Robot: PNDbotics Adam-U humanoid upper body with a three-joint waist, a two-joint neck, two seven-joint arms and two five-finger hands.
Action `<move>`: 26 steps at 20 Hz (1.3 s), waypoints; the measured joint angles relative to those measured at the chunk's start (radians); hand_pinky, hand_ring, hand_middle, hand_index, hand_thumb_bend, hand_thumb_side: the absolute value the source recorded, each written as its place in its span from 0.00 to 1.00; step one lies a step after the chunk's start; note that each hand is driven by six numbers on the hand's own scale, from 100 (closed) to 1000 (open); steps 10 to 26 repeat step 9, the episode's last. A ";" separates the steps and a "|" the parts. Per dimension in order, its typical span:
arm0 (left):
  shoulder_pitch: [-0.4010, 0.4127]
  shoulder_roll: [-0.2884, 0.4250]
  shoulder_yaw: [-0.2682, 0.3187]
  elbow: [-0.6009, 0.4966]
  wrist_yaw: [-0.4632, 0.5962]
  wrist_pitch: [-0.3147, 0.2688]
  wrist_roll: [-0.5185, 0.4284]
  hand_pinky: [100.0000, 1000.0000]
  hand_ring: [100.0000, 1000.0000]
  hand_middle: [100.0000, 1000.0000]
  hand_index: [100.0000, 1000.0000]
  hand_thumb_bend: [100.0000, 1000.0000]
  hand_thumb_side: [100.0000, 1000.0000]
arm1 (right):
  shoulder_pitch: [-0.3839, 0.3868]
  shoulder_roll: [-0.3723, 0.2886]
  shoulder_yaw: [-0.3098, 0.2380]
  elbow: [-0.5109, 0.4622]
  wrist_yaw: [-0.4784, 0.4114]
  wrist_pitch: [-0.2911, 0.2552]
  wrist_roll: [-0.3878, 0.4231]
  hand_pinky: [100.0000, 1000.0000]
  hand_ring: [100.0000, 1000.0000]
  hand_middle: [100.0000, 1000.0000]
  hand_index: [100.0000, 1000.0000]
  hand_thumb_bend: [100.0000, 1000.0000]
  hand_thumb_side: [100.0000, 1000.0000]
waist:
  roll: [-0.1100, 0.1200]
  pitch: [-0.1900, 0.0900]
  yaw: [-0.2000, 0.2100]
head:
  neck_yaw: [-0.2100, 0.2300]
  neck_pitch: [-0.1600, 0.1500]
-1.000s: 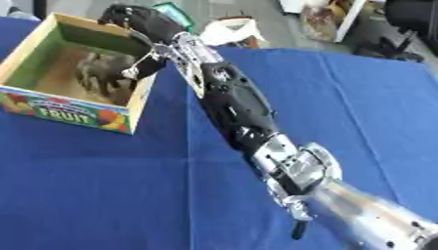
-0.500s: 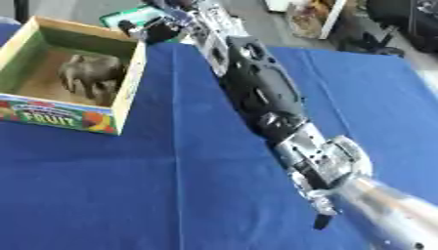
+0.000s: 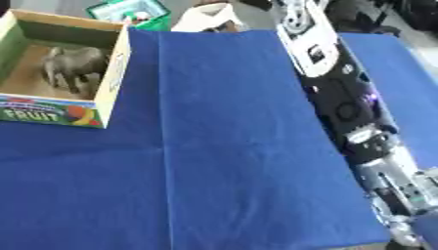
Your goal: Pick up objects on the table and place them in the box.
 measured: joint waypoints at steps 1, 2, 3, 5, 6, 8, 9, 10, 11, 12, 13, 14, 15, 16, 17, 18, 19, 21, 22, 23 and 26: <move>0.001 0.000 0.003 0.000 0.000 0.001 0.002 0.55 0.43 0.43 0.61 0.22 0.54 | 0.040 0.000 -0.015 -0.028 -0.025 0.013 -0.016 0.56 0.79 0.74 0.82 0.00 0.01 | 0.001 0.001 -0.006 | 0.006 0.000; 0.002 0.000 0.004 0.000 0.000 0.002 0.004 0.55 0.43 0.43 0.61 0.22 0.54 | 0.078 0.001 -0.029 -0.054 -0.046 0.024 -0.031 0.56 0.79 0.74 0.82 0.00 0.01 | 0.002 0.003 -0.011 | 0.013 0.000; 0.004 0.000 0.008 0.000 -0.001 0.003 0.007 0.55 0.43 0.43 0.61 0.22 0.55 | 0.114 0.002 -0.043 -0.078 -0.062 0.034 -0.044 0.56 0.81 0.74 0.82 0.00 0.01 | 0.003 0.005 -0.016 | 0.020 0.000; 0.012 -0.001 0.012 0.000 -0.003 0.005 0.011 0.55 0.43 0.43 0.61 0.22 0.55 | 0.179 0.010 -0.069 -0.121 -0.081 0.045 -0.067 0.55 0.81 0.74 0.82 0.00 0.03 | 0.004 0.007 -0.029 | 0.031 0.000; 0.015 -0.001 0.015 0.000 -0.005 0.005 0.013 0.55 0.43 0.43 0.61 0.22 0.55 | 0.210 0.018 -0.082 -0.141 -0.086 0.050 -0.078 0.55 0.81 0.74 0.82 0.00 0.03 | 0.004 0.008 -0.034 | 0.037 0.000; 0.022 -0.001 0.019 0.000 -0.008 0.008 0.016 0.55 0.43 0.43 0.61 0.22 0.55 | 0.264 0.039 -0.104 -0.174 -0.090 0.057 -0.099 0.55 0.82 0.74 0.82 0.00 0.05 | 0.004 0.011 -0.042 | 0.048 0.000; 0.025 -0.001 0.022 0.000 -0.008 0.009 0.018 0.55 0.43 0.43 0.61 0.22 0.55 | 0.288 0.051 -0.113 -0.188 -0.091 0.060 -0.108 0.55 0.82 0.74 0.82 0.00 0.05 | 0.004 0.011 -0.046 | 0.053 0.000; 0.025 -0.001 0.022 0.000 -0.008 0.009 0.018 0.55 0.43 0.43 0.61 0.22 0.55 | 0.288 0.051 -0.113 -0.188 -0.091 0.060 -0.108 0.55 0.82 0.74 0.82 0.00 0.05 | 0.004 0.011 -0.046 | 0.053 0.000; 0.025 -0.001 0.022 0.000 -0.008 0.009 0.018 0.55 0.43 0.43 0.61 0.22 0.55 | 0.288 0.051 -0.113 -0.188 -0.091 0.060 -0.108 0.55 0.82 0.74 0.82 0.00 0.05 | 0.004 0.011 -0.046 | 0.053 0.000; 0.025 -0.001 0.022 0.000 -0.008 0.009 0.018 0.55 0.43 0.43 0.61 0.22 0.55 | 0.288 0.051 -0.113 -0.188 -0.091 0.060 -0.108 0.55 0.82 0.74 0.82 0.00 0.05 | 0.004 0.011 -0.046 | 0.053 0.000; 0.025 -0.001 0.022 0.000 -0.008 0.009 0.018 0.55 0.43 0.43 0.61 0.22 0.55 | 0.288 0.051 -0.113 -0.188 -0.091 0.060 -0.108 0.55 0.82 0.74 0.82 0.00 0.05 | 0.004 0.011 -0.046 | 0.053 0.000; 0.025 -0.001 0.022 0.000 -0.008 0.009 0.018 0.55 0.43 0.43 0.61 0.22 0.55 | 0.288 0.051 -0.113 -0.188 -0.091 0.060 -0.108 0.55 0.82 0.74 0.82 0.00 0.05 | 0.004 0.011 -0.046 | 0.053 0.000; 0.025 -0.001 0.022 0.000 -0.008 0.009 0.018 0.55 0.43 0.43 0.61 0.22 0.55 | 0.288 0.051 -0.113 -0.188 -0.091 0.060 -0.108 0.55 0.82 0.74 0.82 0.00 0.05 | 0.004 0.011 -0.046 | 0.053 0.000; 0.025 -0.001 0.022 0.000 -0.008 0.009 0.018 0.55 0.43 0.43 0.61 0.22 0.55 | 0.288 0.051 -0.113 -0.188 -0.091 0.060 -0.108 0.55 0.82 0.74 0.82 0.00 0.05 | 0.004 0.011 -0.046 | 0.053 0.000; 0.025 -0.001 0.022 0.000 -0.008 0.009 0.018 0.55 0.43 0.43 0.61 0.22 0.55 | 0.288 0.051 -0.113 -0.188 -0.091 0.060 -0.108 0.55 0.82 0.74 0.82 0.00 0.05 | 0.004 0.011 -0.046 | 0.053 0.000; 0.025 -0.001 0.022 0.000 -0.008 0.009 0.018 0.55 0.43 0.43 0.61 0.22 0.55 | 0.288 0.051 -0.113 -0.188 -0.091 0.060 -0.108 0.55 0.82 0.74 0.82 0.00 0.05 | 0.004 0.011 -0.046 | 0.053 0.000; 0.025 -0.001 0.022 0.000 -0.008 0.009 0.018 0.55 0.43 0.43 0.61 0.22 0.55 | 0.288 0.051 -0.113 -0.188 -0.091 0.060 -0.108 0.55 0.82 0.74 0.82 0.00 0.05 | 0.004 0.011 -0.046 | 0.053 0.000; 0.025 -0.001 0.022 0.000 -0.008 0.009 0.018 0.55 0.43 0.43 0.61 0.22 0.55 | 0.288 0.051 -0.113 -0.188 -0.091 0.060 -0.108 0.55 0.82 0.74 0.82 0.00 0.05 | 0.004 0.011 -0.046 | 0.053 0.000; 0.025 -0.001 0.022 0.000 -0.008 0.009 0.018 0.55 0.43 0.43 0.61 0.22 0.55 | 0.288 0.051 -0.113 -0.188 -0.091 0.060 -0.108 0.55 0.82 0.74 0.82 0.00 0.05 | 0.004 0.011 -0.046 | 0.053 0.000; 0.025 -0.001 0.022 0.000 -0.008 0.009 0.018 0.55 0.43 0.43 0.61 0.22 0.55 | 0.288 0.051 -0.113 -0.188 -0.091 0.060 -0.108 0.55 0.82 0.74 0.82 0.00 0.05 | 0.004 0.011 -0.046 | 0.053 0.000; 0.025 -0.001 0.022 0.000 -0.008 0.009 0.018 0.55 0.43 0.43 0.61 0.22 0.55 | 0.288 0.051 -0.113 -0.188 -0.091 0.060 -0.108 0.55 0.82 0.74 0.82 0.00 0.05 | 0.004 0.011 -0.046 | 0.053 0.000</move>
